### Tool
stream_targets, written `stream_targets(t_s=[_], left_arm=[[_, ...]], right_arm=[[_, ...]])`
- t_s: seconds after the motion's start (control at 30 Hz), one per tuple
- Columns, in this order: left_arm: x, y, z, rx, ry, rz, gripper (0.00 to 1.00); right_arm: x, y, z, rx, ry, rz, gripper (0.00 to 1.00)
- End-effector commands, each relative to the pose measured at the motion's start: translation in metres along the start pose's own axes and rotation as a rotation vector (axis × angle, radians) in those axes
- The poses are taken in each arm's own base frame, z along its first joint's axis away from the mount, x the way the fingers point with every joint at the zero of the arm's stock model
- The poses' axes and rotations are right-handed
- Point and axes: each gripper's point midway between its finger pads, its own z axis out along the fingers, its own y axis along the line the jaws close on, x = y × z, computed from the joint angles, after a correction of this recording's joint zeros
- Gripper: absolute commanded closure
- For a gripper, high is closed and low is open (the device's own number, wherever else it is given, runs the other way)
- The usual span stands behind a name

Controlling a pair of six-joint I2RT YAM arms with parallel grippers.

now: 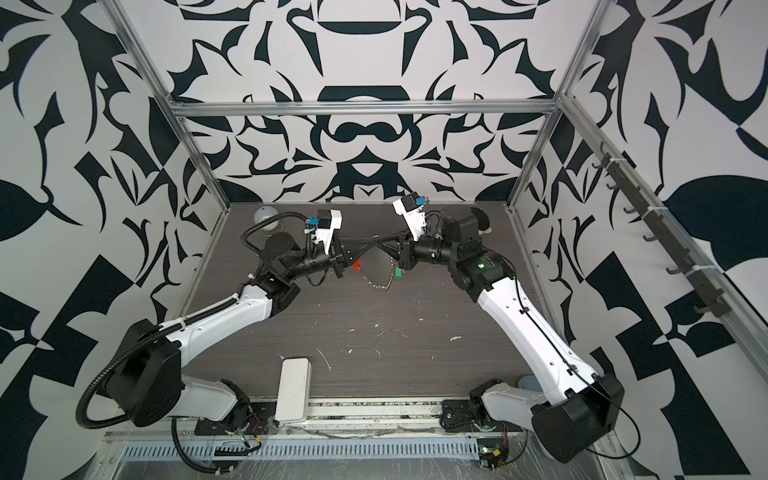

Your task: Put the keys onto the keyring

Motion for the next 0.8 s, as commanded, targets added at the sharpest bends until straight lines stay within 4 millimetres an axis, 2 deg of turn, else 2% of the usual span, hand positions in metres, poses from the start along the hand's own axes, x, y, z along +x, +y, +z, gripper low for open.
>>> stream_targets(t_s=[0.0,0.13,0.23,0.47,0.5,0.6,0.7,0.77], left_arm=[[-0.019,-0.007,0.001,0.039,-0.054,0.029,1.0],[-0.02,-0.008,0.001,0.046,-0.054,0.027,1.0],[-0.02,-0.008,0.002,0.048,-0.051,0.025,1.0],[-0.019,-0.003,-0.001,0.035,-0.043,0.018,1.0],[-0.02,-0.003,-0.001,0.034,-0.042,0.017,1.0],[-0.019,-0.001,-0.002,0.035,-0.03,0.011,1.0],[-0.018,-0.001,-0.002,0.039,-0.026,0.003,1.0],[-0.019,-0.002,-0.002,0.046,-0.027,-0.001,1.0]], right_arm=[[-0.01,0.005,-0.001,-0.027,-0.031,-0.038,0.89],[-0.012,0.007,-0.001,-0.032,-0.036,-0.043,0.89],[-0.014,0.007,-0.001,-0.033,-0.039,-0.048,1.0],[-0.016,0.008,-0.009,0.003,-0.045,-0.078,1.0],[-0.016,0.008,-0.011,0.017,-0.044,-0.088,0.94],[-0.018,0.007,-0.017,0.039,-0.048,-0.102,0.66],[-0.019,0.003,-0.019,0.047,-0.05,-0.1,0.58],[-0.02,0.001,-0.017,0.041,-0.048,-0.094,0.57]])
